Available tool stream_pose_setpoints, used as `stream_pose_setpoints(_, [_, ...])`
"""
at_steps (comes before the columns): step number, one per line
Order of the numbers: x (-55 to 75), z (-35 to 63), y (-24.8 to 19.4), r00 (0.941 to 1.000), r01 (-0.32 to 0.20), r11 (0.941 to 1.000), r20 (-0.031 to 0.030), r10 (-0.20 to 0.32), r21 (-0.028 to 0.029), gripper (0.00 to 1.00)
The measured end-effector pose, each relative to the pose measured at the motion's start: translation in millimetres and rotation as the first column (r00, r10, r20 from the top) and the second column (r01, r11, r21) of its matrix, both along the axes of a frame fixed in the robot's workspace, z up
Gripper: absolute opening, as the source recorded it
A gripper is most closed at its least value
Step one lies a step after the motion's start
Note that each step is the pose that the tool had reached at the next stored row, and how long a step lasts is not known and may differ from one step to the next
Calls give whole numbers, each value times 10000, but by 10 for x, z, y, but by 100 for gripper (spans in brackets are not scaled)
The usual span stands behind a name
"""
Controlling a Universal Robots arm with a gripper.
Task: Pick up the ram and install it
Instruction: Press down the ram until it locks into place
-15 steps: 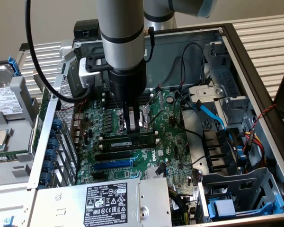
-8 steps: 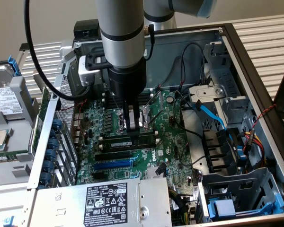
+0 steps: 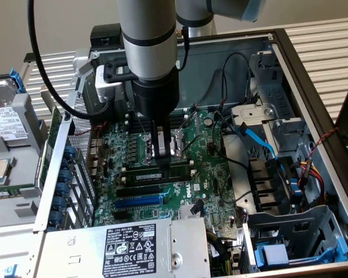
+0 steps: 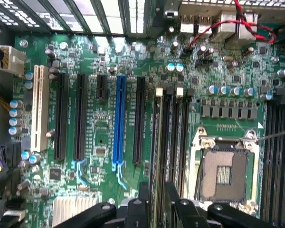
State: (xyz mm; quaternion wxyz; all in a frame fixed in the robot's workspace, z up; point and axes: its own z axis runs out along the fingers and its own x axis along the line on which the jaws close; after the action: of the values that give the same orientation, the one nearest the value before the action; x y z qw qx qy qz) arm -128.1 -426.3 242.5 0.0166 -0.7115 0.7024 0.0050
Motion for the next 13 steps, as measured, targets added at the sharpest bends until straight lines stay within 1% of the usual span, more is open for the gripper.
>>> stream_pose_setpoints(4, [-1,30,0,10000,-1,10000,-1,1,-2,28])
stream_pose_setpoints(8, [-14,80,0,10000,0,10000,1,0,3,28])
stream_pose_setpoints(9, [-23,81,0,10000,0,10000,6,0,5,26])
stream_pose_setpoints(10, [-28,82,0,10000,0,10000,11,0,4,19])
stream_pose_setpoints(11, [-32,82,0,10000,0,10000,17,0,5,19])
stream_pose_setpoints(12, [-34,82,0,10000,0,10000,20,0,5,13])
stream_pose_setpoints(13, [-38,82,0,10000,0,10000,24,0,7,13])
